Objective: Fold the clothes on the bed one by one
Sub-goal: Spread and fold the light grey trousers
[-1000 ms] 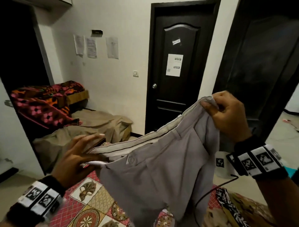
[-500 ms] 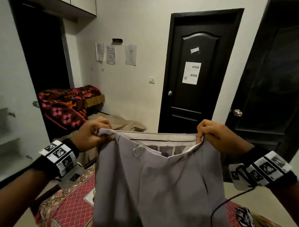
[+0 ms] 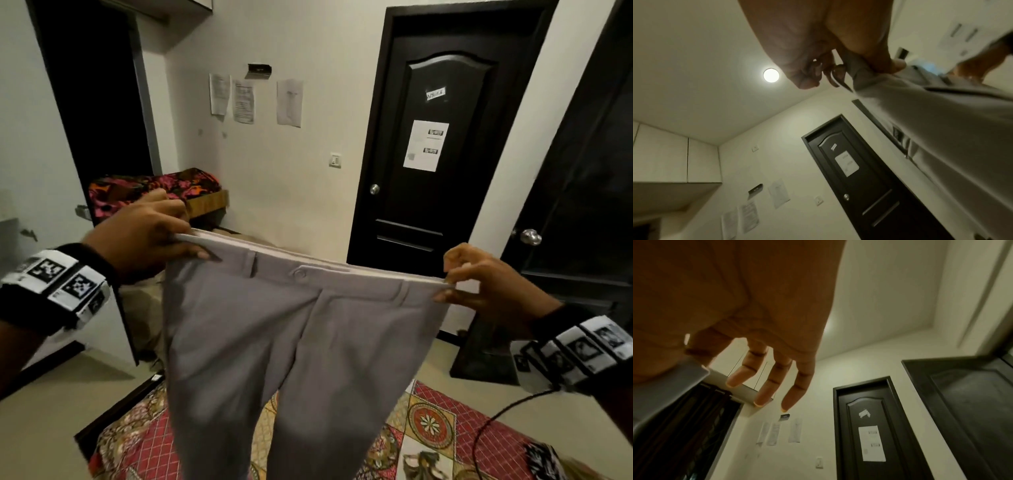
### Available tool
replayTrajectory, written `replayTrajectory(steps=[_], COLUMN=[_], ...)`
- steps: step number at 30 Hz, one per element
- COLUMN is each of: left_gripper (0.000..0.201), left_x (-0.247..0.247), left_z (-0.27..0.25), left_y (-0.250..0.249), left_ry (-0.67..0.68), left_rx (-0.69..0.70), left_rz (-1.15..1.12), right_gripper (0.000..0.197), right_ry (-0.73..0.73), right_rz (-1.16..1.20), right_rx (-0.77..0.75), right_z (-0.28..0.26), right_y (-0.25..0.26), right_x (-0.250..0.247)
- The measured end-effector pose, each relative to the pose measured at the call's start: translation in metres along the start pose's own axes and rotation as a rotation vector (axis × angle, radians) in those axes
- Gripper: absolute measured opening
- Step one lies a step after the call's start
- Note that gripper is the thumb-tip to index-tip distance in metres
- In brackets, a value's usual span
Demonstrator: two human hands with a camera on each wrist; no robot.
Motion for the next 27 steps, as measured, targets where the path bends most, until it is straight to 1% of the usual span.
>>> replayTrajectory(steps=[1, 4, 5, 7, 9, 10, 11, 13, 14, 15, 16, 17, 19, 21, 23, 24, 25, 26, 27], left_gripper=[0.062, 0.027, 0.025, 0.027, 0.029, 0.030, 0.027, 0.013, 0.013, 0.016, 0.020, 0.023, 0.032, 0.046, 0.049, 0.049, 0.048, 0.047, 0.043], left_x=[0.001, 0.006, 0.007, 0.005, 0.002, 0.000, -0.002, -0.003, -0.001, -0.001, -0.005, -0.009, -0.017, -0.023, -0.028, -0.033, -0.039, -0.045, -0.047], left_z=[0.004, 0.015, 0.019, 0.027, 0.032, 0.037, 0.041, 0.044, 0.045, 0.045, 0.043, 0.042, 0.038, 0.027, 0.012, 0.002, -0.008, -0.018, -0.028], left_y=[0.009, 0.035, 0.044, 0.060, 0.069, 0.072, 0.077, 0.079, 0.080, 0.076, 0.066, 0.055, 0.033, 0.018, 0.007, -0.003, -0.011, -0.013, -0.016], left_ry=[0.003, -0.013, -0.016, -0.005, -0.025, -0.059, -0.104, -0.202, -0.236, -0.281, -0.330, -0.361, -0.404, -0.462, -0.521, -0.556, -0.596, -0.622, -0.626], left_rx=[0.007, -0.035, -0.051, -0.069, -0.081, -0.111, -0.182, -0.363, -0.426, -0.438, -0.426, -0.403, -0.339, -0.365, -0.410, -0.413, -0.368, -0.361, -0.352], left_rz=[0.015, 0.011, 0.015, 0.036, 0.050, 0.013, -0.064, -0.300, -0.422, -0.512, -0.572, -0.580, -0.624, -0.732, -0.777, -0.779, -0.766, -0.744, -0.764], right_gripper=[0.030, 0.031, 0.030, 0.027, 0.031, 0.035, 0.039, 0.048, 0.049, 0.047, 0.047, 0.050, 0.053, 0.042, 0.031, 0.027, 0.026, 0.028, 0.030], right_ry=[-0.017, -0.051, -0.054, -0.076, -0.131, -0.157, -0.184, -0.246, -0.275, -0.307, -0.332, -0.362, -0.427, -0.449, -0.467, -0.474, -0.483, -0.488, -0.508], right_rz=[0.025, 0.087, 0.096, 0.109, 0.115, 0.102, 0.087, 0.035, 0.023, 0.037, 0.079, 0.142, 0.317, 0.486, 0.595, 0.606, 0.600, 0.573, 0.548], right_rx=[-0.002, -0.036, -0.037, -0.014, -0.016, -0.029, -0.036, -0.008, 0.041, 0.090, 0.133, 0.159, 0.194, 0.191, 0.177, 0.168, 0.145, 0.131, 0.084], right_z=[0.007, 0.027, 0.031, 0.040, 0.049, 0.054, 0.057, 0.059, 0.058, 0.057, 0.052, 0.049, 0.037, 0.021, 0.004, -0.005, -0.014, -0.024, -0.031], right_y=[0.003, 0.014, 0.016, 0.015, 0.016, 0.019, 0.022, 0.033, 0.036, 0.036, 0.038, 0.041, 0.050, 0.066, 0.084, 0.094, 0.101, 0.115, 0.123], right_x=[-0.003, -0.014, -0.018, -0.029, -0.043, -0.050, -0.055, -0.063, -0.066, -0.067, -0.069, -0.069, -0.069, -0.068, -0.066, -0.065, -0.064, -0.067, -0.069])
Point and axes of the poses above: each hand's wrist, its own z-axis towards the middle knuckle, its own x-axis out of the palm, y = z × x, the point moved 3 cm from there along z, towards the middle knuckle, and after that the axes turned 6 degrees about -x, right-handed, at the moved point
